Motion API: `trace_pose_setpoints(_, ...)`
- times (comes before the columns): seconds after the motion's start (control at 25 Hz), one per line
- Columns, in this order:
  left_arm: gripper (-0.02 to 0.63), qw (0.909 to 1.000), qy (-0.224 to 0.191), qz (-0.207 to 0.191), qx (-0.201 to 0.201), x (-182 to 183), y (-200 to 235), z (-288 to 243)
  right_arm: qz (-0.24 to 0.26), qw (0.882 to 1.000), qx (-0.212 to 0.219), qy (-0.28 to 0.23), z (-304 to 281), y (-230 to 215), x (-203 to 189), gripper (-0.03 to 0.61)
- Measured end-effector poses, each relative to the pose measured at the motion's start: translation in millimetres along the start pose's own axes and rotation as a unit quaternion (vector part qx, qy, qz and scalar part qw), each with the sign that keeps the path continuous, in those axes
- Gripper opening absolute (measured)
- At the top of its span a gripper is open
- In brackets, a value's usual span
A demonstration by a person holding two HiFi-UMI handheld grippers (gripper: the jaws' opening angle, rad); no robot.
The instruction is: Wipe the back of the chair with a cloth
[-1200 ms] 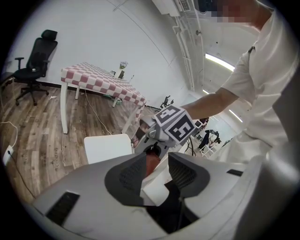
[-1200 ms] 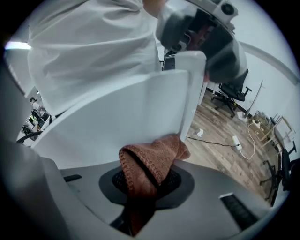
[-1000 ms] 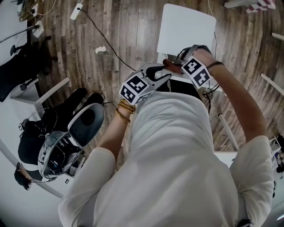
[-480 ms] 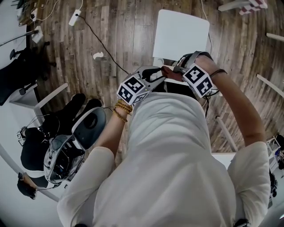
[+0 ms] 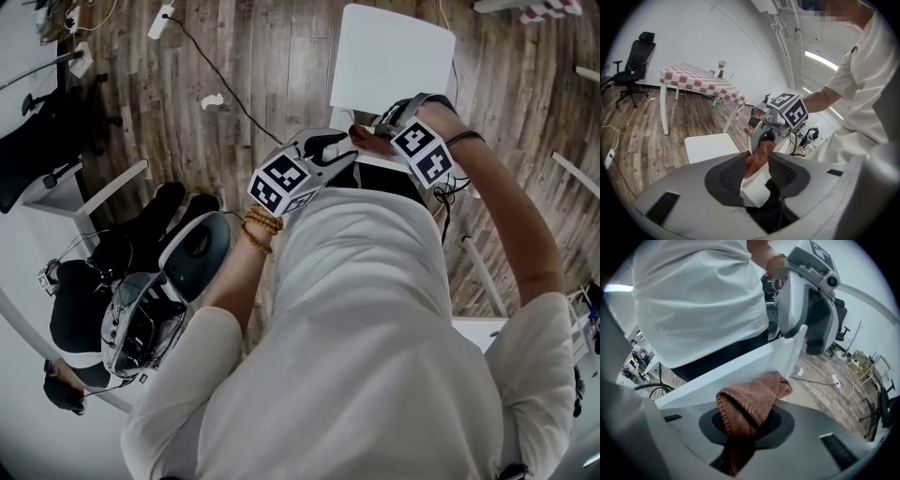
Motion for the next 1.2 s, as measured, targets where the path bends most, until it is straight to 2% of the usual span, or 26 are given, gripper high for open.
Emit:
trace_pose_setpoints(0.8, 0.173, 1.0000, 0.005, -0.004, 0.002, 8.9, -12.7, 0.5, -0.003, 0.998, 0.053, 0.026, -50.5, 13.6, -41.7, 0.095)
trace_pose_setpoints(1.2, 0.173, 0.9999, 0.012, -0.005, 0.006, 17.2, -14.3, -9.0, -0.027, 0.995, 0.085, 0.037, -79.2, 33.1, -80.9, 0.095)
Point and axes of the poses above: the fingertips, and each gripper's own axes: z backward along the fingers, y to its left, x out of its top, the point moved 6 cm from there along z, backward along the fingers, and after that the axes turned 9 degrees about -x, right-handed, at the moved point
